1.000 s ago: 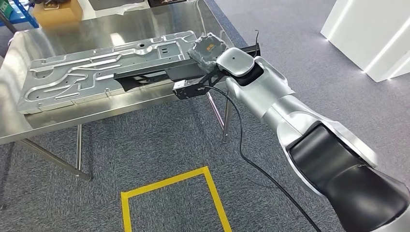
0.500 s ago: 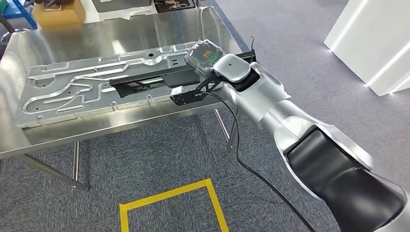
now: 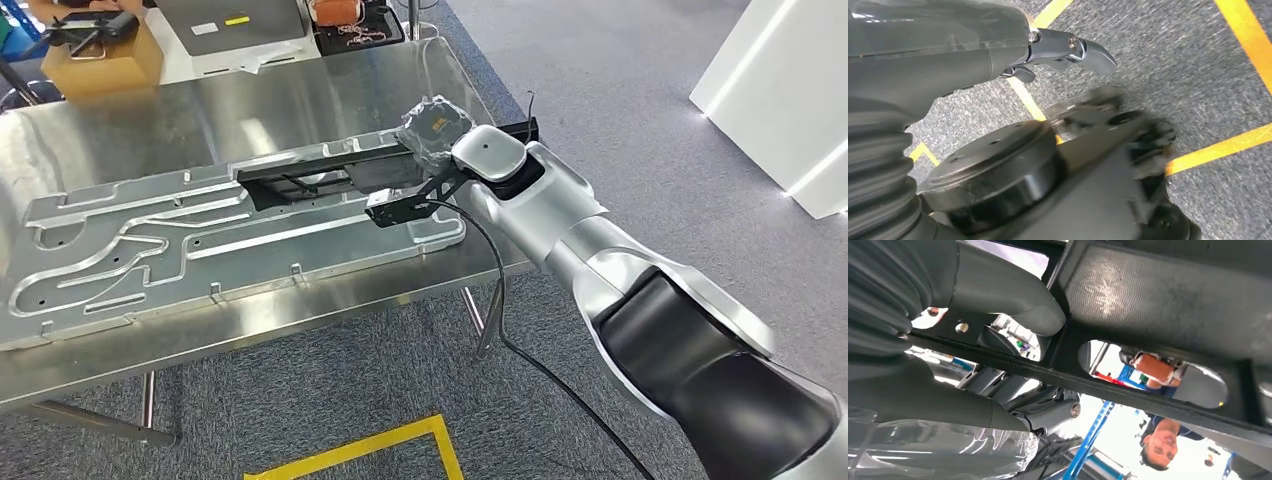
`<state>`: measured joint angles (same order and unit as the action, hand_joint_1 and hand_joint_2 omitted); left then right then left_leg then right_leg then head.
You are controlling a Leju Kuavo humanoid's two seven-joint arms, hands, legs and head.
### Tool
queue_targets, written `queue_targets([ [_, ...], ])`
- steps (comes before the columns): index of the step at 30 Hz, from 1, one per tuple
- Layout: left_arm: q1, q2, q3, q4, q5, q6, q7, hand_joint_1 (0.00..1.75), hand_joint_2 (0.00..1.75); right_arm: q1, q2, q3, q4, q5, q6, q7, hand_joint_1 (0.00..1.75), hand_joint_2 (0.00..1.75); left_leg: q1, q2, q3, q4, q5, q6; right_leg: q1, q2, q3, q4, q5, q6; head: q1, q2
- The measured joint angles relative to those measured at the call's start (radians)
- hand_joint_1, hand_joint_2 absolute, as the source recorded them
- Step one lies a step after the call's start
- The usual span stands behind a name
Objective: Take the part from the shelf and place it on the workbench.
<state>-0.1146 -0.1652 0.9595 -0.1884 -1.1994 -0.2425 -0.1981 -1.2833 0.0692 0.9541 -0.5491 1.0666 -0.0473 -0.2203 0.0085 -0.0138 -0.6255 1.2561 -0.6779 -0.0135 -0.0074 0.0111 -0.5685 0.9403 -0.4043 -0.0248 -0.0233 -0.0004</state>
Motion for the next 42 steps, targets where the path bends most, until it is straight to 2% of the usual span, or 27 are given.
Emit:
queue_targets([
  [1,0.004,0.0,0.0,0.0,0.001,0.0,0.0,0.0,1.75,0.004,0.001,0.001,0.0,0.0,-0.001,0.0,1.75,1.75,0.004,0.002,-0.024,-0.03,-0.019,-0.005,-0.002,0.001,0.025,-0.003,-0.018,0.003,0.0,0.0],
  [2,0.008,0.0,0.001,0.0,0.001,-0.001,0.0,0.0,1.75,0.006,0.002,0.002,0.0,0.0,-0.001,0.0,1.75,1.75,0.008,0.004,-0.043,-0.079,0.007,-0.009,-0.004,0.001,0.05,-0.004,-0.038,0.008,0.0,0.0],
  [3,0.013,0.0,0.002,0.001,0.002,-0.002,0.0,0.0,1.75,0.008,0.003,0.003,0.001,0.0,-0.002,0.001,1.75,1.75,0.013,0.008,-0.057,-0.143,0.094,-0.01,-0.005,0.001,0.072,-0.005,-0.058,0.012,0.0,0.0],
  [4,0.018,0.0,0.003,0.001,0.002,-0.003,0.0,0.0,1.75,0.011,0.003,0.004,0.003,0.0,-0.003,0.001,1.75,1.75,0.015,0.012,-0.069,-0.211,0.208,-0.009,-0.004,0.003,0.091,0.0,-0.079,0.018,0.0,0.0],
  [5,0.022,0.0,0.004,0.002,0.003,-0.004,0.001,0.0,1.75,0.014,0.004,0.006,0.005,0.0,-0.005,0.001,1.75,1.75,0.016,0.015,-0.076,-0.253,0.308,-0.005,-0.004,0.005,0.105,0.005,-0.097,0.025,0.0,0.0],
  [6,0.023,0.0,0.005,0.003,0.003,-0.005,0.001,0.0,1.75,0.015,0.005,0.007,0.006,-0.001,-0.007,0.001,1.75,1.75,0.014,0.017,-0.08,-0.277,0.376,0.0,-0.004,0.007,0.114,0.01,-0.114,0.033,0.001,0.0],
  [7,0.02,0.001,0.006,0.003,0.004,-0.005,0.0,0.0,1.75,0.013,0.006,0.008,0.007,-0.001,-0.011,0.001,1.75,1.75,0.01,0.017,-0.084,-0.277,0.391,0.008,-0.006,0.009,0.12,0.015,-0.127,0.042,0.001,0.0],
  [9,0.01,0.001,0.007,0.003,0.006,-0.004,-0.002,0.0,1.75,0.002,0.009,0.008,0.004,-0.003,-0.018,0.001,1.75,1.75,0.005,0.014,-0.077,-0.264,0.366,0.025,-0.013,0.007,0.126,0.025,-0.153,0.057,0.001,0.0],
  [10,0.005,0.001,0.007,0.002,0.007,-0.003,-0.003,0.0,1.75,-0.003,0.009,0.008,0.003,-0.004,-0.021,0.002,1.75,1.75,0.004,0.014,-0.071,-0.263,0.355,0.034,-0.016,0.004,0.115,0.053,-0.169,0.062,0.001,0.0],
  [11,0.001,0.002,0.007,0.002,0.008,-0.002,-0.005,0.0,1.75,-0.005,0.01,0.008,0.003,-0.005,-0.025,0.002,1.75,1.75,0.004,0.014,-0.061,-0.264,0.345,0.041,-0.016,0.001,0.089,0.102,-0.19,0.067,0.001,0.0],
  [13,-0.002,0.003,0.007,0.002,0.009,0.0,-0.01,0.0,1.75,0.007,0.009,0.008,0.004,-0.009,-0.035,0.002,1.75,1.75,0.003,0.012,-0.042,-0.264,0.325,0.048,-0.017,-0.005,-0.002,0.249,-0.233,0.075,0.002,0.0],
  [14,-0.001,0.003,0.007,0.002,0.008,0.001,-0.012,0.0,1.75,0.018,0.009,0.008,0.005,-0.011,-0.04,0.002,1.75,1.75,0.002,0.01,-0.032,-0.264,0.315,0.049,-0.016,-0.006,-0.049,0.308,-0.239,0.078,0.002,0.0],
  [15,0.001,0.003,0.007,0.002,0.008,0.001,-0.015,0.0,1.75,0.031,0.009,0.008,0.007,-0.014,-0.045,0.001,1.75,1.75,0.0,0.006,-0.021,-0.264,0.306,0.05,-0.015,-0.006,-0.084,0.336,-0.223,0.077,0.002,0.0],
  [16,0.004,0.003,0.007,0.002,0.008,0.002,-0.017,0.0,1.75,0.042,0.009,0.008,0.008,-0.018,-0.05,0.001,1.75,1.75,-0.002,0.003,-0.011,-0.264,0.297,0.05,-0.013,-0.006,-0.104,0.324,-0.184,0.071,0.002,0.0],
  [17,0.006,0.003,0.007,0.002,0.008,0.002,-0.02,0.0,1.75,0.049,0.008,0.008,0.009,-0.022,-0.053,0.002,1.75,1.75,-0.005,-0.001,-0.001,-0.264,0.29,0.049,-0.009,-0.006,-0.106,0.274,-0.128,0.06,0.002,0.0],
  [18,0.009,0.001,0.008,0.002,0.008,0.003,-0.022,0.0,1.75,0.052,0.008,0.008,0.009,-0.026,-0.057,0.003,1.75,1.75,-0.006,-0.003,0.007,-0.264,0.283,0.049,-0.001,-0.006,-0.099,0.203,-0.066,0.044,0.002,0.0],
  [19,0.012,-0.002,0.008,0.003,0.008,0.004,-0.025,0.0,1.75,0.053,0.007,0.008,0.01,-0.029,-0.061,0.005,1.75,1.75,-0.01,-0.005,0.013,-0.264,0.277,0.048,0.007,-0.008,-0.087,0.141,-0.02,0.027,0.001,0.0],
  [20,0.013,-0.005,0.008,0.004,0.007,0.005,-0.029,0.0,1.75,0.056,0.007,0.008,0.011,-0.033,-0.066,0.006,1.75,1.75,-0.009,-0.006,0.016,-0.264,0.273,0.045,0.014,-0.009,-0.076,0.096,0.008,0.014,0.0,0.0],
  [21,0.013,-0.007,0.008,0.005,0.007,0.006,-0.033,0.0,1.75,0.06,0.007,0.008,0.013,-0.037,-0.072,0.006,1.75,1.75,-0.01,-0.006,0.018,-0.262,0.269,0.042,0.019,-0.01,-0.069,0.072,0.019,0.008,-0.001,0.0],
  [25,0.007,-0.007,0.008,0.005,0.008,0.014,-0.052,0.0,1.75,0.075,0.006,0.003,0.015,-0.056,-0.11,0.007,1.75,1.75,-0.01,-0.003,0.014,-0.252,0.258,0.036,0.015,-0.008,-0.058,0.056,-0.006,0.024,-0.001,0.0],
  [31,0.003,-0.003,0.003,0.005,-0.019,0.079,-0.099,0.0,1.75,0.127,-0.008,-0.024,0.015,-0.082,-0.16,-0.005,1.75,1.75,-0.011,0.0,0.015,-0.252,0.255,0.035,0.014,-0.005,-0.058,0.057,-0.011,0.023,-0.001,0.0],
  [35,0.0,-0.003,-0.014,0.005,-0.043,0.099,-0.119,0.0,1.75,0.152,-0.018,-0.039,0.011,-0.083,-0.174,-0.007,0.0,0.0,-0.011,0.002,0.018,-0.253,0.255,0.035,0.014,-0.005,-0.056,0.058,-0.01,0.023,-0.001,0.0],
  [41,-0.005,-0.003,-0.031,0.005,-0.037,0.105,-0.112,0.0,1.75,0.17,-0.029,-0.059,0.0,-0.08,-0.177,-0.009,0.0,0.0,-0.012,0.002,0.023,-0.252,0.255,0.034,0.014,-0.004,-0.05,0.058,-0.01,0.022,-0.001,0.0],
  [42,-0.006,-0.003,-0.031,0.005,-0.034,0.102,-0.108,0.0,1.31,0.173,-0.03,-0.061,-0.002,-0.078,-0.177,-0.008,0.0,0.0,-0.012,0.002,0.024,-0.252,0.255,0.035,0.014,-0.004,-0.05,0.058,-0.01,0.022,-0.001,0.0],
])
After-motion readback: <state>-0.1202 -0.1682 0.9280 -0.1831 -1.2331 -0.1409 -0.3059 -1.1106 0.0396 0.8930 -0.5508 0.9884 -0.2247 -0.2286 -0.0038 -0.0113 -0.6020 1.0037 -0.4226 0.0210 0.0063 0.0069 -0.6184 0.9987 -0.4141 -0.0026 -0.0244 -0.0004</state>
